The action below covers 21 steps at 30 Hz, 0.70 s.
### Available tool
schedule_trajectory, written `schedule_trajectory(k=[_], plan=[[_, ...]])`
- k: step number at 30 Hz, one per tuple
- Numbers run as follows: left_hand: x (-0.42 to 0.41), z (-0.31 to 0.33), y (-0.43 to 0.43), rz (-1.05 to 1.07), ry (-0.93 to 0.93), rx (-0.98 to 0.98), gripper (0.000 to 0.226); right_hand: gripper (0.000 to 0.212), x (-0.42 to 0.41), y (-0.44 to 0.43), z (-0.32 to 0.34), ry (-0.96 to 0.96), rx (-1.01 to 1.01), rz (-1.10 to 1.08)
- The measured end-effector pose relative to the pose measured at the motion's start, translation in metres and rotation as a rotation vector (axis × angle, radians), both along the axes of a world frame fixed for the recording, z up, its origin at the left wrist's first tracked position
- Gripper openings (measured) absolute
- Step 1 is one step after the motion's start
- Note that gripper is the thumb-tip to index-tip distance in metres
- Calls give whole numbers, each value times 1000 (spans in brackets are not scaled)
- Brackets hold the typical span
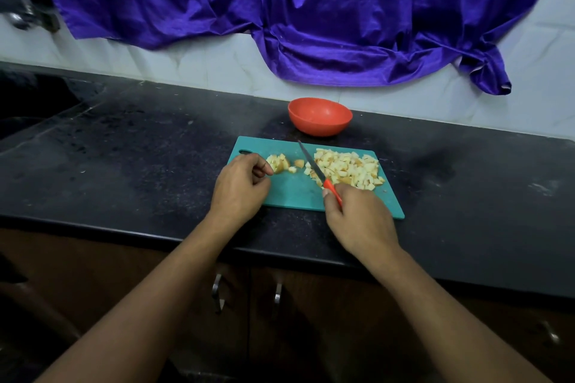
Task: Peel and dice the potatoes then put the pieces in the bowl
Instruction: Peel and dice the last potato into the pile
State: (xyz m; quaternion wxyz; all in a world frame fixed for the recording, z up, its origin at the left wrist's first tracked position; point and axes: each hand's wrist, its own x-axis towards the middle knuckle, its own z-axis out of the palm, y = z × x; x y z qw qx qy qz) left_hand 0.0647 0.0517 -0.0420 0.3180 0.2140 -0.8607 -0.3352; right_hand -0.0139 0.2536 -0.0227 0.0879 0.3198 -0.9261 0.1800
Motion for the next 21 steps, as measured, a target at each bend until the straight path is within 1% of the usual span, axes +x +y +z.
schedule_trajectory(k=[2,4,5,9,11,13,15,18,21], plan=[[-5,0,-4,-2,-2,-17,15,37,2,1,-9,75,-11,24],[-13,4,-10,-6,-37,-52,16,36,0,2,-13,96,-47,47],[-18,7,-11,-9,-77,-96,20,36,-1,3,-14,82,-82,52],[-41,25,-15,-68,-303,-328,54,35,-4,4,-15,40,-161,56],[-51,34,-18,-109,-417,-379,60,35,-4,5,-14,36,-169,56],[-59,41,-19,-131,-517,-439,54,35,-4,5,-14,30,-174,54],[-64,46,-20,-143,-571,-473,40,34,-5,6,-14,34,-174,54],[-68,47,-20,-152,-576,-511,23,34,-5,6,-15,39,-168,57],[-71,45,-21,-132,-536,-552,16,34,-5,6,-15,33,-166,55]])
